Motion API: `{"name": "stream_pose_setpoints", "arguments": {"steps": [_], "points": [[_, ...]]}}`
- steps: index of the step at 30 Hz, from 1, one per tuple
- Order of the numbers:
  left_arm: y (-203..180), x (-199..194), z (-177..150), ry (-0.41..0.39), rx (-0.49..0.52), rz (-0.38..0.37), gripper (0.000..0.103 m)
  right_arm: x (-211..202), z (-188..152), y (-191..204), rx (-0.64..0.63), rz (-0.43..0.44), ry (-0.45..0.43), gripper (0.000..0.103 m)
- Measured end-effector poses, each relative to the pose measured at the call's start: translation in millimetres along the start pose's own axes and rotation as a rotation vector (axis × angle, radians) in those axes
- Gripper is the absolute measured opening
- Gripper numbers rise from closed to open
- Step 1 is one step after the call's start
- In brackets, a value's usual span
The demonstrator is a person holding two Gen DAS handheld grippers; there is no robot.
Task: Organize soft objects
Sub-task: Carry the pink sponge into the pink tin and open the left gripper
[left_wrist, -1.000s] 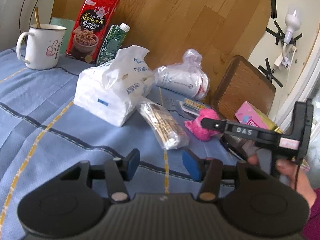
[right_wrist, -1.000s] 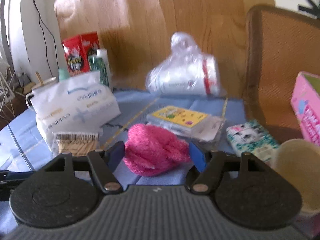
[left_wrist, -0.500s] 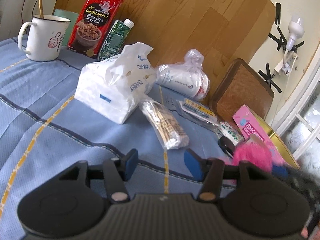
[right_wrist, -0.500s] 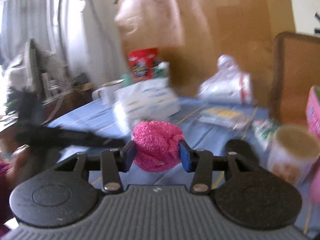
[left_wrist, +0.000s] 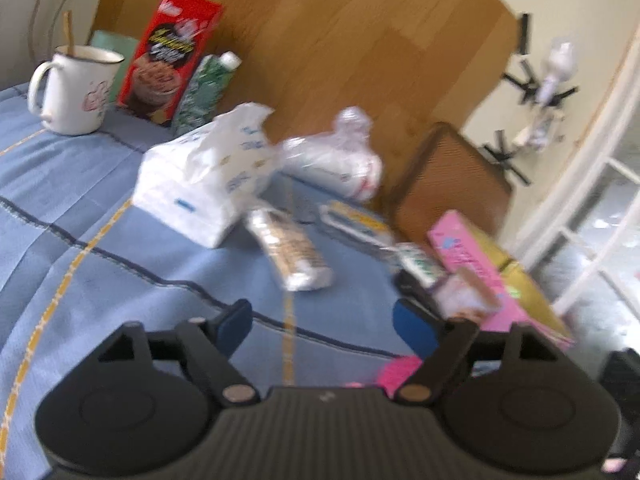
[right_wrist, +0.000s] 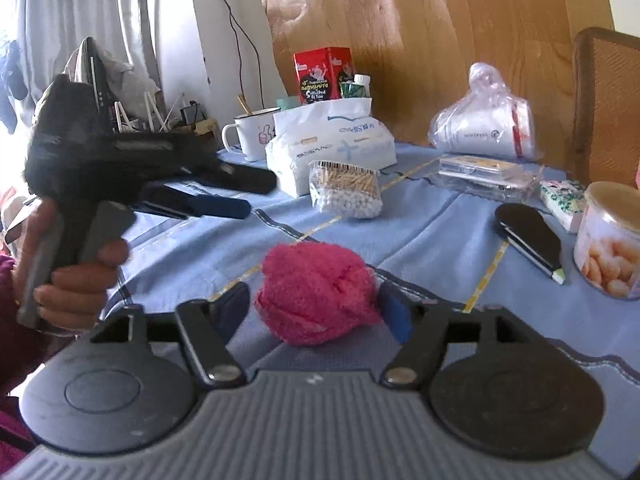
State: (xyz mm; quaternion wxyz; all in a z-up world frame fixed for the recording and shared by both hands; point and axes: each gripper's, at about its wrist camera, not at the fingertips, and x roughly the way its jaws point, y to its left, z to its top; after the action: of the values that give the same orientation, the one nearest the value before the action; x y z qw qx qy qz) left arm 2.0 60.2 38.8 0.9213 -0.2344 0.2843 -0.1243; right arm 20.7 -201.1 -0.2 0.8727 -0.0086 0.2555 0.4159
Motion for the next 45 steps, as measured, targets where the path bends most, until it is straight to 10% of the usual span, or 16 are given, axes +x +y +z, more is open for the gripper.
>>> {"name": "stream_pose_setpoints", "arguments": {"steps": [6,12,15,20,33,40,45], "points": [[-25,-2,-12,0.059,0.055,-0.047,0.087,-7,-7,0,0.004,0.012,-0.011,0.080],[-40,29,-24,0.183,0.077,-0.045,0.058,6,-7,1,-0.008,-0.027,0.034,0.080],[-45,40,-25,0.220,0.056,-0.111,0.048,14,-9,1,-0.007,-0.052,0.057,0.060],[-85,50,-8,0.196,0.167,-0.129,0.047,-8,-10,-9,0.049,-0.096,-0.061,0.055],[-268,147,10,0.193,0.474,-0.350,0.048,-112,-5,-93,0.128,-0.542,-0.372,0.055],[-336,205,-11,0.210,0.561,-0.310,0.050,-133,-10,-151,0.169,-0.804,-0.375,0.056],[-324,209,-11,0.207,0.526,-0.270,0.052,-139,-10,-197,0.194,-1.064,-0.317,0.085]]}}
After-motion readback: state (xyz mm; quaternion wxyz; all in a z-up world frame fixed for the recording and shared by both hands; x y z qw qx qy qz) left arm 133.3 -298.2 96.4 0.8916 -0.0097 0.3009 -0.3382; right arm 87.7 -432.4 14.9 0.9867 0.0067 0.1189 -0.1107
